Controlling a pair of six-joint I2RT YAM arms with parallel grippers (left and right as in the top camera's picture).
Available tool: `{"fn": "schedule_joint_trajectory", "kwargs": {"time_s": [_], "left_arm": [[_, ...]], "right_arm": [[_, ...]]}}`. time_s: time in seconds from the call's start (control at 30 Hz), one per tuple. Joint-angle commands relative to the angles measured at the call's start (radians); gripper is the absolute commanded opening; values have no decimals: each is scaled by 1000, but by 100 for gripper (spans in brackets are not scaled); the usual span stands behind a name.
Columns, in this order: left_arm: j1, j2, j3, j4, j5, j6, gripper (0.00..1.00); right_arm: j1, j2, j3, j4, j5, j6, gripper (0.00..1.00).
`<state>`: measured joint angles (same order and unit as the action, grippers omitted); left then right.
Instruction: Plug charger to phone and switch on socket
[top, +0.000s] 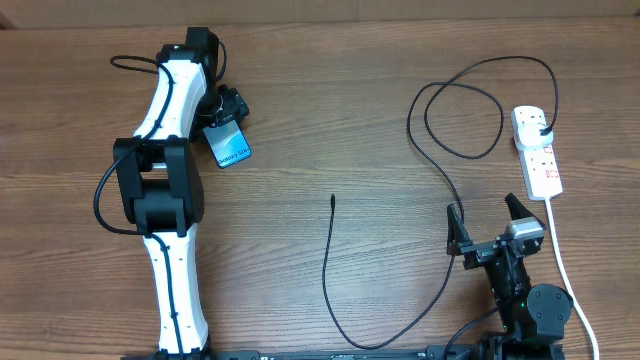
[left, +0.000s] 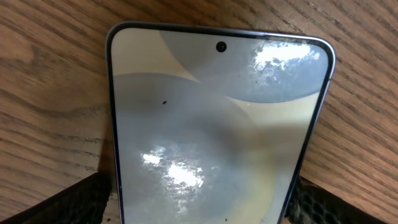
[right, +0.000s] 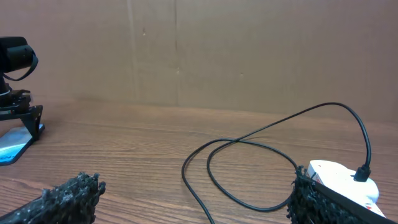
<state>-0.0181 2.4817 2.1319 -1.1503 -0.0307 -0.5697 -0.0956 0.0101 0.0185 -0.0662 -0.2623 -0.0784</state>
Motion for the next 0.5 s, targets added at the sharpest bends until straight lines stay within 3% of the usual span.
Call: {"fn": "schedule_joint_trajectory", "kwargs": {"time_s": [0.0,0.13,0.47], "left_arm": [[-3,17,-29,15,23,11,90],[-3,17,-29,15,23,11,85],[-4,17,-29,14,24,11,84]], "right_arm": [[8,-7,-10,5,8,-1,100],[8,-7,-10,5,8,-1,100],[8,-7,-10,5,8,-1,100]]}}
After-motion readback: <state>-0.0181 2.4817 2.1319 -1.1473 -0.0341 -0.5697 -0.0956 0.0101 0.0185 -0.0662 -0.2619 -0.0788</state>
